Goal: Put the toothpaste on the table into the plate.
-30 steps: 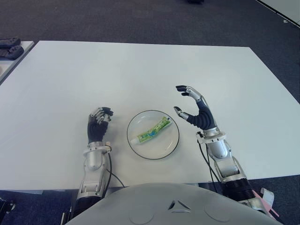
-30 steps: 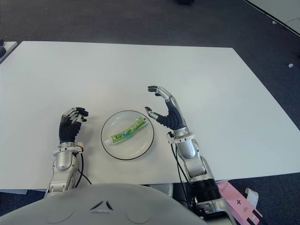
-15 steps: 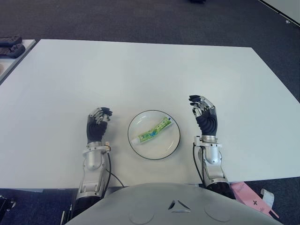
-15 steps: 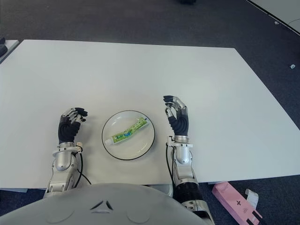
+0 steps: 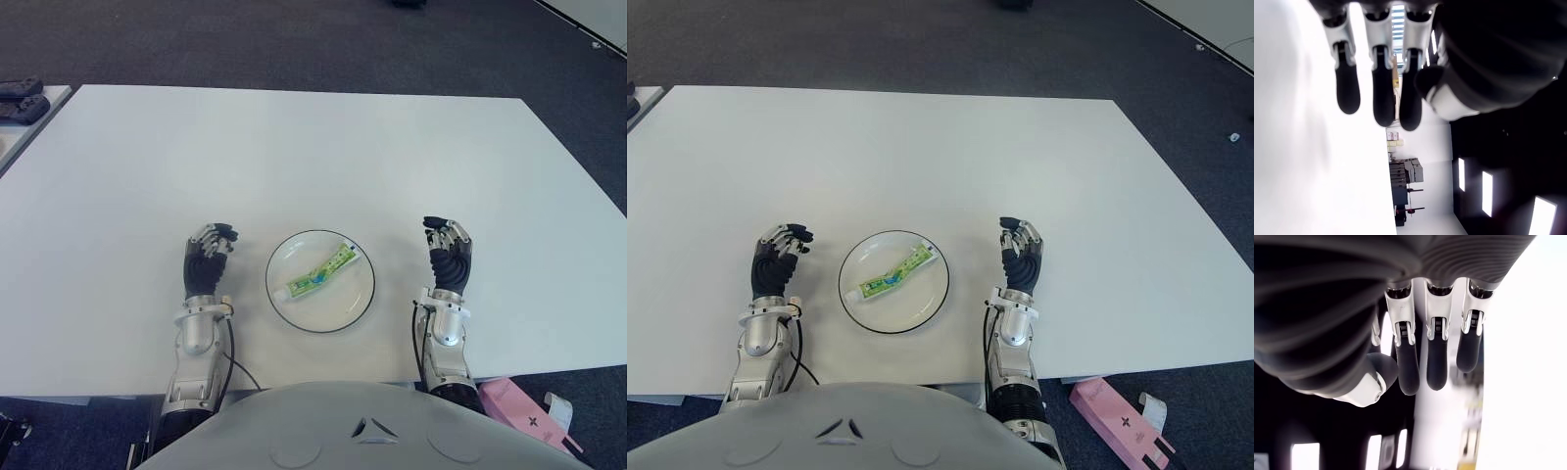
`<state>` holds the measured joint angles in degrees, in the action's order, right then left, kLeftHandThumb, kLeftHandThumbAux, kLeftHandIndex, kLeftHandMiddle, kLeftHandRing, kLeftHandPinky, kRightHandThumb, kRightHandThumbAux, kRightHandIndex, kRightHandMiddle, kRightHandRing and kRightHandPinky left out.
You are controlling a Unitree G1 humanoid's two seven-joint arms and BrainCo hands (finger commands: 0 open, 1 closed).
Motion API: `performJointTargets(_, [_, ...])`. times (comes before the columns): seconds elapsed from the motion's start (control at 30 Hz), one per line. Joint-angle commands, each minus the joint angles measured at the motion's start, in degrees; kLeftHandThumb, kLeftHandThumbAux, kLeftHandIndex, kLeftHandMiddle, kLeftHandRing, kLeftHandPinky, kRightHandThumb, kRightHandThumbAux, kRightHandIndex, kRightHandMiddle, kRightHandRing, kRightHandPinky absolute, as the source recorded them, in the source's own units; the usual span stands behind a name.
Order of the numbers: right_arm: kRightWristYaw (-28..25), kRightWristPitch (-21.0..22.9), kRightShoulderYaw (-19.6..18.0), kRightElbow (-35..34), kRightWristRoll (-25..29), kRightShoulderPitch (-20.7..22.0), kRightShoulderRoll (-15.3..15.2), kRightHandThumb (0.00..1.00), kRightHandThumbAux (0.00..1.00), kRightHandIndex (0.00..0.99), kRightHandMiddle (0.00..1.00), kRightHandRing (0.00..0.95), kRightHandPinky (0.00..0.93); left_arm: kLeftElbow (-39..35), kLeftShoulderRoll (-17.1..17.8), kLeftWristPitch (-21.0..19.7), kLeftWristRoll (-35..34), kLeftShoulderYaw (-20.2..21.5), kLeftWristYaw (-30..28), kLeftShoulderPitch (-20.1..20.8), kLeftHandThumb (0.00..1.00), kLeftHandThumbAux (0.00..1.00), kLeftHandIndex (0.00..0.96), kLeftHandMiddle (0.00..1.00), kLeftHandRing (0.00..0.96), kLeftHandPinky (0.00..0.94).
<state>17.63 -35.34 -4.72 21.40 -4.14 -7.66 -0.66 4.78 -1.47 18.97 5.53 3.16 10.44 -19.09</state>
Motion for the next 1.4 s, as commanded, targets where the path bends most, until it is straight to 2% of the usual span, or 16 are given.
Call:
performJointTargets(0.03, [0.76, 0.75, -0.54, 3.65, -0.68, 0.2, 1.25, 0.698, 0.734, 0.428, 0.444, 0.394, 0.376, 0.57, -0.14, -0.01, -0.6, -0.35, -0.93, 0.6, 0.718, 0.723, 0.428, 0.476, 0.454, 0.454])
performJointTargets(0.5, [-1.88, -5.32, -1.07, 8.95, 0.74, 1.48, 1.29, 0.704, 0.733, 0.431, 0.477, 0.439, 0.421, 0.99, -0.29, 0.21, -0.84, -0.44, -0.9, 1.0, 0.716, 0.723, 0.428, 0.477, 0.456, 0.463])
performJointTargets(0.7, [-2.51, -5.02, -1.55, 10.88, 0.28, 1.96, 0.47, 0.708, 0.732, 0.431, 0.474, 0.431, 0.415, 0.98, -0.21, -0.13, -0.65, -0.54, -0.97, 1.06, 0.717, 0.723, 0.428, 0.476, 0.454, 0.46])
performJointTargets(1.0, [-2.3, -0.74, -1.03, 9.68, -1.47, 1.74, -0.41, 0.711, 0.731, 0.429, 0.457, 0.415, 0.404, 1.0, -0.3, -0.29, -0.33, -0.72, -0.76, 1.18, 0.717, 0.723, 0.428, 0.475, 0.454, 0.461])
performJointTargets(1.4, [-4.69, 12.09, 0.53, 2.02, -1.95, -0.68, -1.1, 0.715, 0.733, 0.424, 0.452, 0.435, 0.436, 1.17, -0.29, -0.06, 0.05, -0.95, -0.54, 1.25, 0.715, 0.723, 0.428, 0.477, 0.462, 0.471])
